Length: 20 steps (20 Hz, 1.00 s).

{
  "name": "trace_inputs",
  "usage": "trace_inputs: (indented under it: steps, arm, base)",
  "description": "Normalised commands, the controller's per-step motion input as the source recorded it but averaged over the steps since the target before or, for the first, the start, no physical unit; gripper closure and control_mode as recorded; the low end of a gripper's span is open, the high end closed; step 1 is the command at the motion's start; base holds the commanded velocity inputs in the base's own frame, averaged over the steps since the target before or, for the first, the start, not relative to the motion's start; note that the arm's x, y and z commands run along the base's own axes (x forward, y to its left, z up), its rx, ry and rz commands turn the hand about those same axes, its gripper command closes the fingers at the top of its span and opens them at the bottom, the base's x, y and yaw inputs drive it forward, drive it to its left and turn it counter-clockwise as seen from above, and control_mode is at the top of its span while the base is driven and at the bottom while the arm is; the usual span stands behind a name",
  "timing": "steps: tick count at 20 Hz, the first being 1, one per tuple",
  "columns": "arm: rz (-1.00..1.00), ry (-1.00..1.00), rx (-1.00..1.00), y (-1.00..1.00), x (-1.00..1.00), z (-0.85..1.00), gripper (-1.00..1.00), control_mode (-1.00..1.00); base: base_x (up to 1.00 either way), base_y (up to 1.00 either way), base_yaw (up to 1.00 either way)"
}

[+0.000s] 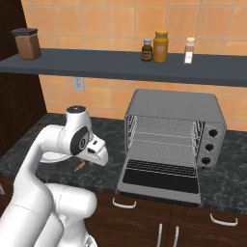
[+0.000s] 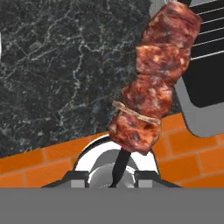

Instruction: Pick up the kebab skewer and baguette bread, and place them inside the toaster oven. Close the toaster oven door and start by setting the timer.

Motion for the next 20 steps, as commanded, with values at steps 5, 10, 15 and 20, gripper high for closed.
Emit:
trace_inputs:
  steps: [5, 10, 15, 20]
  arm:
    - [0.0, 0.03, 0.0, -1.0, 0.04, 0.22, 1.0, -1.0]
    - [0.09, 0.0, 0.01, -0.91, 0.42, 0.07, 1.0, -1.0]
    - [0.11, 0.02, 0.0, -0.25, 0.53, 0.0, 1.0, -1.0]
    - [0.04, 0.06, 0.0, -0.12, 0.06, -0.08, 1.0, -1.0]
  base:
    - [0.0, 0.0, 0.0]
    - [0.0, 0.0, 0.0]
    - [0.0, 0.0, 0.0]
    - [0.0, 0.0, 0.0]
